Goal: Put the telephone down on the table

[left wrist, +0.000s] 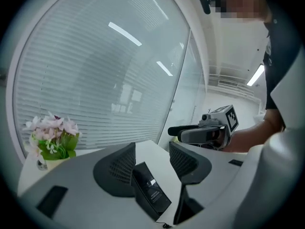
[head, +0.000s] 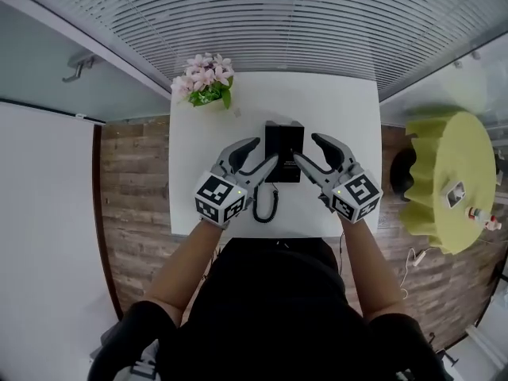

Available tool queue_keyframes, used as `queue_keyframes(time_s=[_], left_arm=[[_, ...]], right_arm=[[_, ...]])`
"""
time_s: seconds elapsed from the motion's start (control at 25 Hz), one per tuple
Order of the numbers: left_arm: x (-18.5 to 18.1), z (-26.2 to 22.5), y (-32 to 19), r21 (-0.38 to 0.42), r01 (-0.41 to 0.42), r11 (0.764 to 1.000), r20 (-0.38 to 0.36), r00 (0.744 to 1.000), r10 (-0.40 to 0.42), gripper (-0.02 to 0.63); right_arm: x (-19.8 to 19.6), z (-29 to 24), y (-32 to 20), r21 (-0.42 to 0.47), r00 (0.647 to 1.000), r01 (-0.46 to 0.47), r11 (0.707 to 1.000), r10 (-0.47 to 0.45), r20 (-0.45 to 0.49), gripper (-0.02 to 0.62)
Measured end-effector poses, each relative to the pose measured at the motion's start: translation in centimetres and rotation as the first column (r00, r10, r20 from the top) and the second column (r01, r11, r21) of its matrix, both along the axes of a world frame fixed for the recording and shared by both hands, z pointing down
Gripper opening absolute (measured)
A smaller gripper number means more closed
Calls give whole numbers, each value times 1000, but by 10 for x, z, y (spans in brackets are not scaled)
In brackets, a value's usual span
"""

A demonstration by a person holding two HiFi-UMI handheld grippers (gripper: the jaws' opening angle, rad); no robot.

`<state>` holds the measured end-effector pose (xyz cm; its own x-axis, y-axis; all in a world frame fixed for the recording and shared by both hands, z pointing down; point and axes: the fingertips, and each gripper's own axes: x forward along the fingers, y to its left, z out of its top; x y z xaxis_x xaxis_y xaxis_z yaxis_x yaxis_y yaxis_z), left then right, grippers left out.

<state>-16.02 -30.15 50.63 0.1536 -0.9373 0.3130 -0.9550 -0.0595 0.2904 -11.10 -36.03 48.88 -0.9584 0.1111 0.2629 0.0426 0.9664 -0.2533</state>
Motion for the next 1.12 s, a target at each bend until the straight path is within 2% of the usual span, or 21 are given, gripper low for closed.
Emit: queue_keyframes(time_s=[0.2,0.36,0.52,0.72,1.12], left_arm=[[17,-50,4,94,-58,994,109,993,47,225],[24,-83,6,166,-68,984,151,988,42,175],[28,-105,10,212,-62,975,218,976,14,112],[34,-112,15,231,-47,972,216,976,-4,17],[41,-121,18,265,-52,963,227,974,-10,9]], right_arm=[[10,-55,16,67,992,-9,998,0,128,259],[16,-80,23,119,983,-21,993,-2,186,242],[22,-97,27,141,973,-48,989,14,232,123],[27,-111,33,158,963,-65,985,20,267,37],[28,-118,47,189,961,-45,981,-9,277,23]])
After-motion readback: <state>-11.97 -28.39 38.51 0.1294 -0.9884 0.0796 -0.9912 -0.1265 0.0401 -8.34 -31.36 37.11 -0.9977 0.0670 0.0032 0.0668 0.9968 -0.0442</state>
